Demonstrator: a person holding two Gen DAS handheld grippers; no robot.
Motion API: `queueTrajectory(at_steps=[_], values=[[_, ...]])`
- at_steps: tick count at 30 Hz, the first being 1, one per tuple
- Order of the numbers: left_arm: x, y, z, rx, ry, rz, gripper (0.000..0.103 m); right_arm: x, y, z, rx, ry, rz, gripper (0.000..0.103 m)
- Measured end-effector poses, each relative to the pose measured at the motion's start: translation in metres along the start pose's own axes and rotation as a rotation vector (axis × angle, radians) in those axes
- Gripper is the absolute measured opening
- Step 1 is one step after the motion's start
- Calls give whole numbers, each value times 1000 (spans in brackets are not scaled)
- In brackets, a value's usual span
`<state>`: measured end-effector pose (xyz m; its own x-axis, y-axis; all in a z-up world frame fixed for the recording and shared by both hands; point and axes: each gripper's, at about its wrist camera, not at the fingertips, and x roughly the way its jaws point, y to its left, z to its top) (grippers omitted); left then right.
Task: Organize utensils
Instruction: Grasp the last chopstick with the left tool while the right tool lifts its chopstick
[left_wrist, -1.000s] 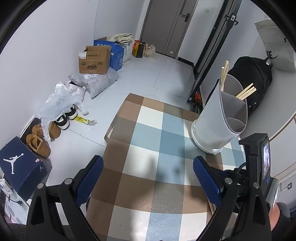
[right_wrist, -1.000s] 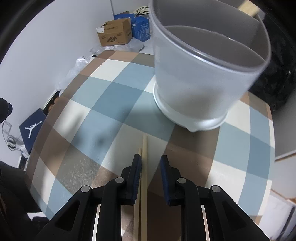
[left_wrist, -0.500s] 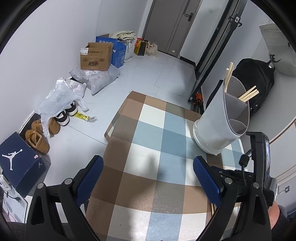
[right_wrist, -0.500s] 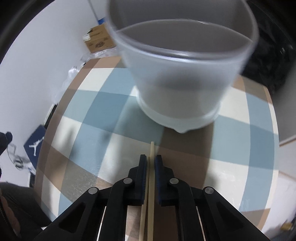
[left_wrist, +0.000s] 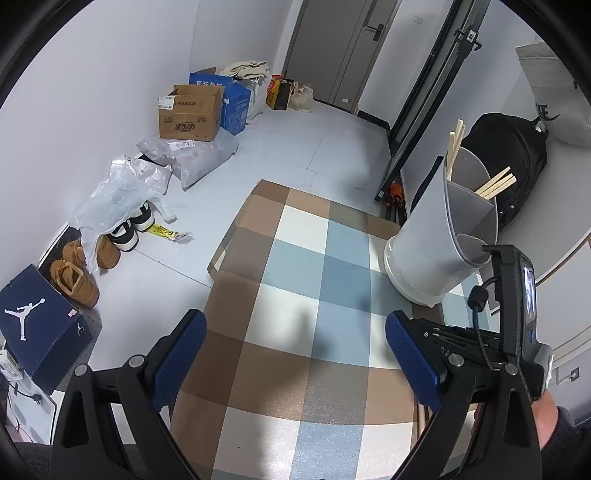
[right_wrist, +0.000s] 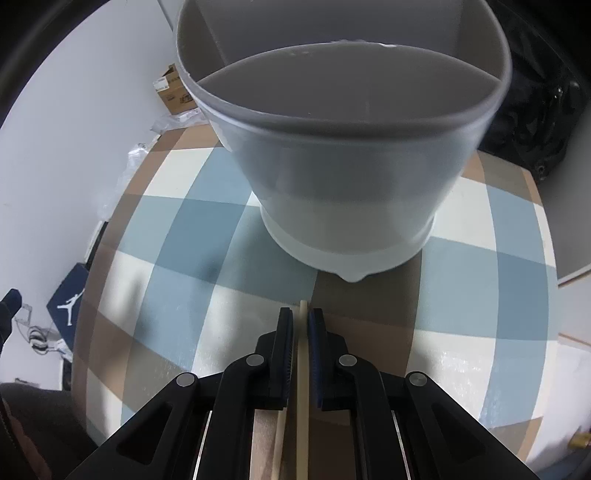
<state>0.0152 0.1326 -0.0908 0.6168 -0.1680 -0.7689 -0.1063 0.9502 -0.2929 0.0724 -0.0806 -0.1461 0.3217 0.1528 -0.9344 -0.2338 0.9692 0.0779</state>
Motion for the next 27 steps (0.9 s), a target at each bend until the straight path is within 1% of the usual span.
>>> queueTrajectory(at_steps=[2,6,11,14,17,20,23,27], values=[[1,0,0,2,2,7,95,-1,1,-1,0,-7,-19,4],[3,-2,-2,11,5,12,95,-8,-9,-5,41,-31,10,4],[7,-12,-6,60,19,21,95,-39,-34,-13,93,-115,60,4],[10,-21,-12,101,43,1,95,-62,-48,-17,131,-182,98,4],[16,-35,-20,156,87,-16,95,-91,-62,-22,162,-256,141,3],[19,-50,-25,179,129,-52,95,-115,-72,-29,171,-322,184,3],[27,-63,-28,185,182,-51,95,-123,-74,-32,169,-356,211,3],[35,-76,-29,177,233,-49,95,-131,-79,-32,163,-399,252,3]])
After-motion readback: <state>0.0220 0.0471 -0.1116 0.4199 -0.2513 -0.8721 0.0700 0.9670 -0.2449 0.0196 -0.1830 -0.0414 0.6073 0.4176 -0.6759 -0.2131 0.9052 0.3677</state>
